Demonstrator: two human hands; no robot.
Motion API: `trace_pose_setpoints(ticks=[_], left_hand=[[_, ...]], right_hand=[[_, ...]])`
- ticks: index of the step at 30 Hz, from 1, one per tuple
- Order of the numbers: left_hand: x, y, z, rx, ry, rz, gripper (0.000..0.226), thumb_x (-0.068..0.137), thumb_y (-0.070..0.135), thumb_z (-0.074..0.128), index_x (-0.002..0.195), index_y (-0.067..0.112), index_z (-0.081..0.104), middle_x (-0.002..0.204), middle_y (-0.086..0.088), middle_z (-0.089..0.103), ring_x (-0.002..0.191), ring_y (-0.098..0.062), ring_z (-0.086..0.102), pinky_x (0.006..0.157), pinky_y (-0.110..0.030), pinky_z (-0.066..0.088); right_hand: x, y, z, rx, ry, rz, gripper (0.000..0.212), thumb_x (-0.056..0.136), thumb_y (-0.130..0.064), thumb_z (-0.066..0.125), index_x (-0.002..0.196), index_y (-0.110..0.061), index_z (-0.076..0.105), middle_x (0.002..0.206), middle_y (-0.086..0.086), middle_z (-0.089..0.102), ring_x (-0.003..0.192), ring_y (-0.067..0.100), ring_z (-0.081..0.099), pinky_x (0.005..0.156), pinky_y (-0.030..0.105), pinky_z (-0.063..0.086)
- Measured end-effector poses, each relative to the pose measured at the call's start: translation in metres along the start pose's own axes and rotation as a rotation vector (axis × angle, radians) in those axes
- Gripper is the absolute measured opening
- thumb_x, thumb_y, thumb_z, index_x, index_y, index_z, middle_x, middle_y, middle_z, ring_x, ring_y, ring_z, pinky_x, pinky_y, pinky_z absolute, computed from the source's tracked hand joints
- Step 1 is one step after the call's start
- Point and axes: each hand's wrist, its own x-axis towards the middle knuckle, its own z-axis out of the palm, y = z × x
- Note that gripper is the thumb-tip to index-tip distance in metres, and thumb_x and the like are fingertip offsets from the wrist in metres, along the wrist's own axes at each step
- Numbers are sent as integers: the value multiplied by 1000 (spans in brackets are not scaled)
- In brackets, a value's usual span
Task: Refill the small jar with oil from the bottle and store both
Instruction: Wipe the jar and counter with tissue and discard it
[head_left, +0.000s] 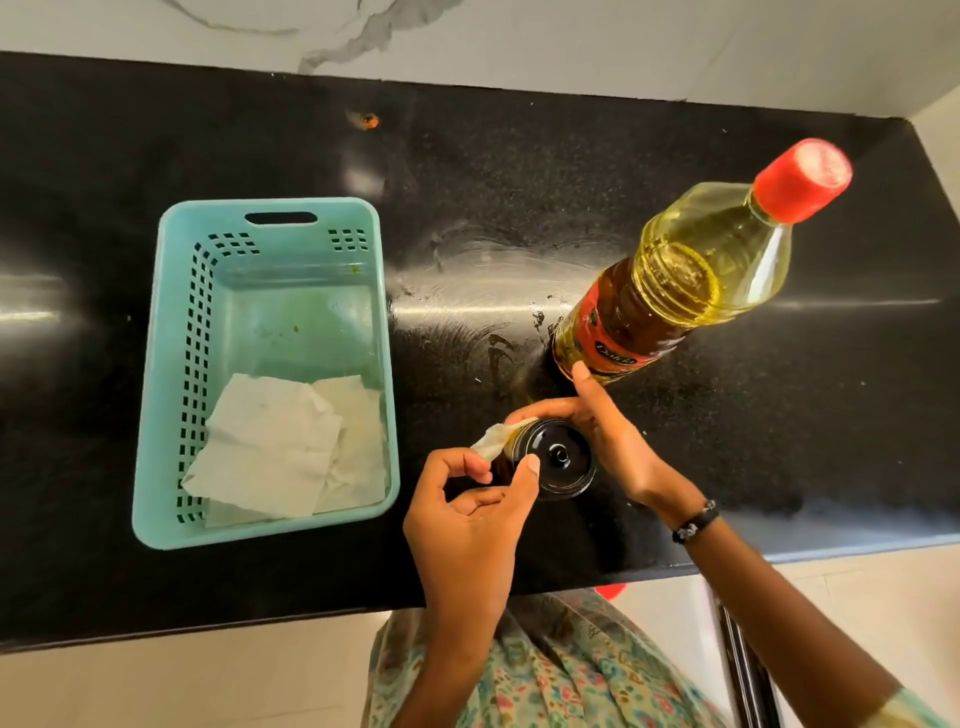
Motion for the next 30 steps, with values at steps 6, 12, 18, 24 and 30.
trace_pose_setpoints(ticks=[6,12,18,24,30], left_hand=[[-5,1,3,-21,26,-30,28,70,11,79,81,6,54,60,9,64,57,-16,67,54,-16,50],[-4,-3,3,-46,32,-16,30,70,12,80,82,7,54,60,5,64,58,-20,67,53,-16,49],[-1,-10,2,29,41,83,44,65,30,83,93,18,51,69,10,57,64,-9,58,61,-15,47],[11,-21,-4,173,-110,190,79,65,49,67,135,31,35,137,23,39,128,6,36,102,-10,31],[16,-22,-4,128,-382,147,55,86,35,56,139,30,41,125,20,58,119,4,51,97,-13,40]], right_hand=[[1,-2,-8,-94,-11,-28,82,91,-55,9,104,-1,69,108,9,71,107,20,64,96,27,44],[3,-15,-9,-36,-88,-127,82,94,-48,3,90,-7,74,104,13,71,104,24,64,93,21,44],[15,-10,-5,-172,-192,-33,79,92,-52,9,103,7,62,94,15,68,88,21,64,84,25,49],[14,-9,-5,-143,-145,-118,61,96,-43,13,111,1,53,99,18,65,92,26,63,83,28,50],[2,-10,1,-222,-98,-238,48,101,-34,18,120,-5,50,115,10,61,111,24,58,97,33,44]])
